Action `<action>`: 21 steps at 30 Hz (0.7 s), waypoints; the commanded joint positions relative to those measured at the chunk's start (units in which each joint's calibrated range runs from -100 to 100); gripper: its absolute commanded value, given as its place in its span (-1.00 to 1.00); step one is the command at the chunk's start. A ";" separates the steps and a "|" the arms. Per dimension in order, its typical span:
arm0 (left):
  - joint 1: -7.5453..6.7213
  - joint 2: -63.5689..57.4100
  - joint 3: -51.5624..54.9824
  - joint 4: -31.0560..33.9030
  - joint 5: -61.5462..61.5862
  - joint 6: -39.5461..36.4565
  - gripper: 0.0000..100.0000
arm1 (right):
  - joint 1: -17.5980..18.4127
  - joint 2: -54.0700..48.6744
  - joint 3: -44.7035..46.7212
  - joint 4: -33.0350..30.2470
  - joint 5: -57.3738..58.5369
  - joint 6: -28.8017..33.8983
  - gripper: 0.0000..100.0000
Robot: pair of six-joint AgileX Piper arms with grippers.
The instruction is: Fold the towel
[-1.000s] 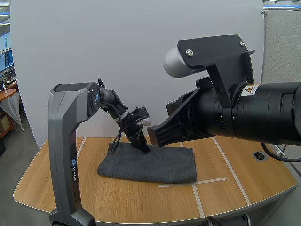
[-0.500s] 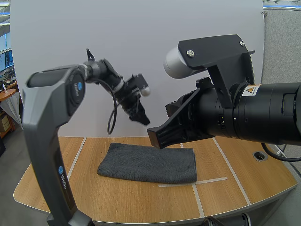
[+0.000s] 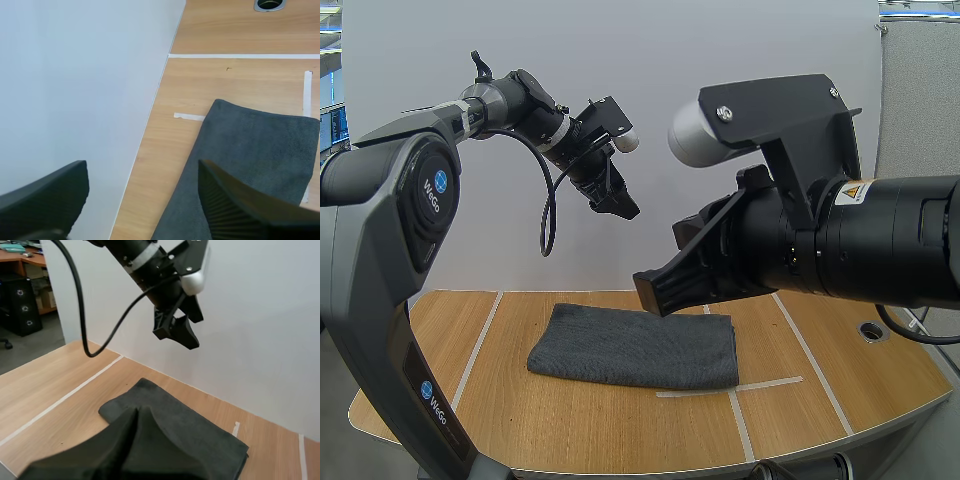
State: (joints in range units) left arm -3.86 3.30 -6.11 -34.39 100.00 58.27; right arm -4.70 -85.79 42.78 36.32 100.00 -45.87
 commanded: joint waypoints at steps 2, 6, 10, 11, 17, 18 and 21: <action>0.07 -1.36 -0.48 -0.63 0.00 -0.80 1.00 | 0.10 -0.18 -0.33 -17.73 -2.49 14.53 -1.00; 0.07 -4.16 -0.48 -0.35 0.00 -0.80 1.00 | 0.45 1.42 -0.22 -23.78 -4.02 17.05 -1.00; 0.07 -12.44 0.20 0.56 0.00 -0.80 1.00 | 1.60 4.82 0.34 -25.03 -3.70 18.83 -1.00; 0.07 -14.64 0.20 0.56 0.00 -0.80 1.00 | 1.60 5.66 0.47 -25.33 -3.87 18.95 -1.00; 0.07 -25.64 0.20 0.56 0.00 -0.80 1.00 | 1.60 11.69 3.87 -29.59 -13.66 21.30 -1.00; 0.07 -26.85 0.20 0.56 0.00 -0.80 1.00 | 1.60 12.84 4.54 -29.59 -14.39 21.30 -1.00; 0.07 -30.95 0.20 0.45 -1.50 -0.80 1.00 | 1.60 16.38 6.50 -28.89 -17.16 21.30 -1.00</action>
State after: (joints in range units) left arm -3.86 -19.49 -5.74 -33.02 99.68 57.88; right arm -3.17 -75.44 45.49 8.17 90.39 -25.30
